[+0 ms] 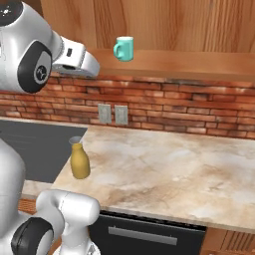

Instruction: There is a tray on the dining counter. Grab the cup, mug, and pitcher and place them on the tray. The pitcher may be placed next to the tray if it cannot fit the tray.

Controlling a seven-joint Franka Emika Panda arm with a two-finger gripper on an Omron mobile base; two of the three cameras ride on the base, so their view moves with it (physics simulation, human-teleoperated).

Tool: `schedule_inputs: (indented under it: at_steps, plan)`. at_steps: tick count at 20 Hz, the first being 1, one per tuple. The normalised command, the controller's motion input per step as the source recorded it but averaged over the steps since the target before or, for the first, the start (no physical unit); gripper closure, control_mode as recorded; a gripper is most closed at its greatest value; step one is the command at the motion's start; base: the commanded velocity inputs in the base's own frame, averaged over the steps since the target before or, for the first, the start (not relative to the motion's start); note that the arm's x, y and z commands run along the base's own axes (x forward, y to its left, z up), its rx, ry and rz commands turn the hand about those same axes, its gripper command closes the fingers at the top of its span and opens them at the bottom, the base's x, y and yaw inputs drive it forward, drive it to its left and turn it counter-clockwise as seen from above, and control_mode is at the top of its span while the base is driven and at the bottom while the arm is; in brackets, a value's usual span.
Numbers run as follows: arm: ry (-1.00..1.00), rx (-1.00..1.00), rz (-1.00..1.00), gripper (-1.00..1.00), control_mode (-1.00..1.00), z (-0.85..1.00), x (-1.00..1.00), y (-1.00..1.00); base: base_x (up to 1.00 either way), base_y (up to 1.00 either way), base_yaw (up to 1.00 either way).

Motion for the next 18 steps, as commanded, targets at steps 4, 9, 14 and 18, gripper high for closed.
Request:
schedule_inputs:
  at_steps: [4, 9, 14, 18]
  plan:
    - [-0.02, 0.0, 0.0, -1.0, -1.0, 0.0, 0.4, 0.0, 0.0, 0.0, 0.0]
    - [-0.07, 0.0, 0.0, -1.0, -1.0, 0.0, 0.36, 0.0, 0.0, 0.0, 0.0]
    - [-0.1, 0.0, 0.0, -1.0, -1.0, 0.0, 0.35, 0.0, 0.0, 0.0, 0.0]
    - [-0.08, 0.0, 0.0, -1.0, -1.0, 0.0, 0.34, 0.0, 0.0, 0.0, 0.0]
